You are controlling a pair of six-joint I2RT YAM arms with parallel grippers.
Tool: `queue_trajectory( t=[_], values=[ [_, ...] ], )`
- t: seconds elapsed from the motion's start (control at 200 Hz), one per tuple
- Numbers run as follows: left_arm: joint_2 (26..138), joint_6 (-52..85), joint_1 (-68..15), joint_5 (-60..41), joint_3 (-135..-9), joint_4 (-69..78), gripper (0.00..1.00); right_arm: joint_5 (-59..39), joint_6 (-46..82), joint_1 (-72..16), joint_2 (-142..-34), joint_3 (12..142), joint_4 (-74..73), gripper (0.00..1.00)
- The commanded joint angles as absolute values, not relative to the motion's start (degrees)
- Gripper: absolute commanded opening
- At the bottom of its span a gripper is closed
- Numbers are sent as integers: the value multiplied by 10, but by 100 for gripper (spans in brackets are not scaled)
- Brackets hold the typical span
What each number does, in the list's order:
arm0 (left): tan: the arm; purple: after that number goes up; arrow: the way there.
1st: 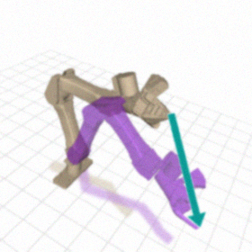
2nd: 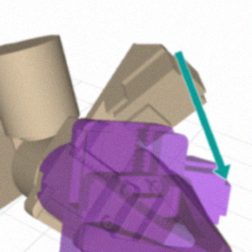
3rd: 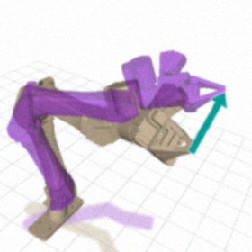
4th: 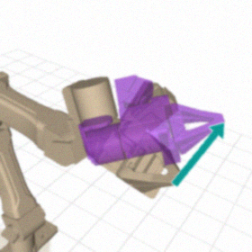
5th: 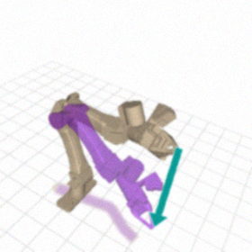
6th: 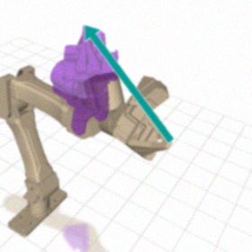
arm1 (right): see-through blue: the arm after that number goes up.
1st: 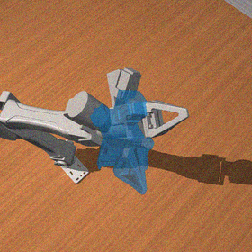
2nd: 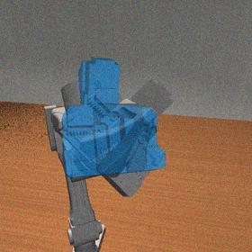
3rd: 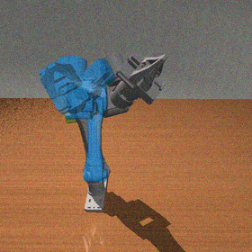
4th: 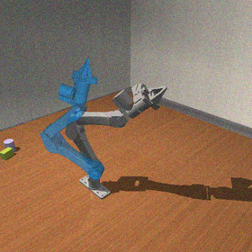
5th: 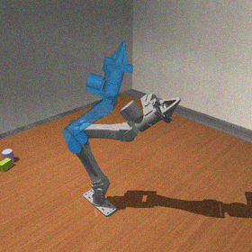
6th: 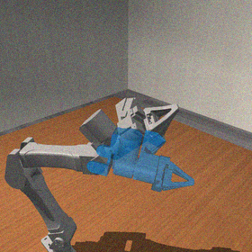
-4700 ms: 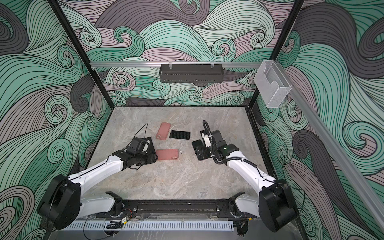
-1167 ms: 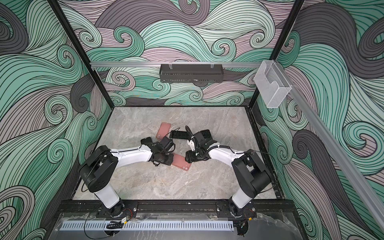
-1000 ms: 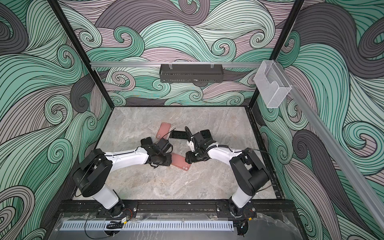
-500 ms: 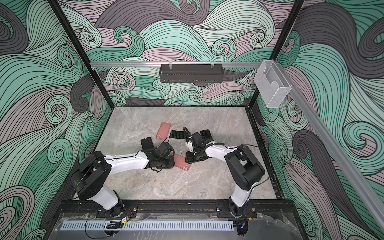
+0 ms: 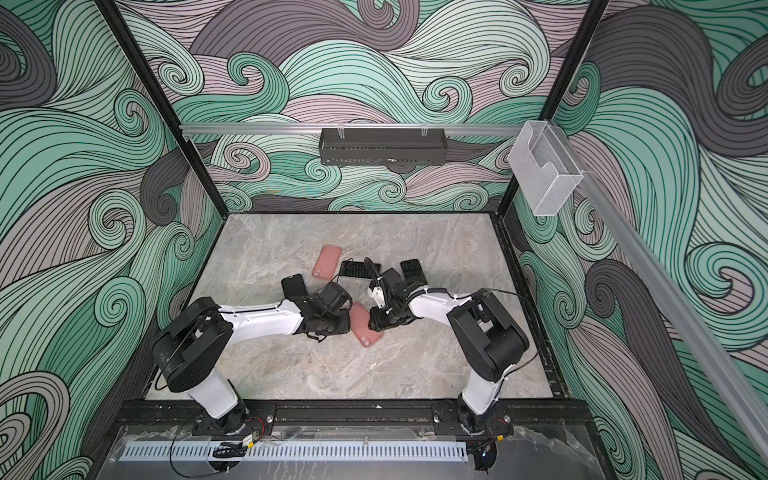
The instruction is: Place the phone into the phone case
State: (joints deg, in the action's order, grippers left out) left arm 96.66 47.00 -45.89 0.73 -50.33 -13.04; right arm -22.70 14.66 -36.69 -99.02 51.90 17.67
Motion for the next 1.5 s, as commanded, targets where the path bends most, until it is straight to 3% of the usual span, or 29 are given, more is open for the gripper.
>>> queue_trajectory(
  t=[0.0,0.42,0.575,0.866,1.241,1.496],
  values=[
    [991,451,-458,19,-538,-149,35,-261,167,-388,-983,491,171,32],
    [1028,407,-443,-15,-571,-114,36,-333,301,-409,-909,370,1,32],
    [999,406,-438,7,-567,-135,38,-308,284,-406,-877,373,28,34],
    [882,457,-426,19,-474,-160,60,-243,173,-367,-870,464,173,36],
    [777,426,-477,-120,-395,-144,47,-255,83,-310,-992,610,238,37],
    [780,429,-527,-159,-354,-89,46,-286,55,-304,-1060,666,251,40]
  ],
)
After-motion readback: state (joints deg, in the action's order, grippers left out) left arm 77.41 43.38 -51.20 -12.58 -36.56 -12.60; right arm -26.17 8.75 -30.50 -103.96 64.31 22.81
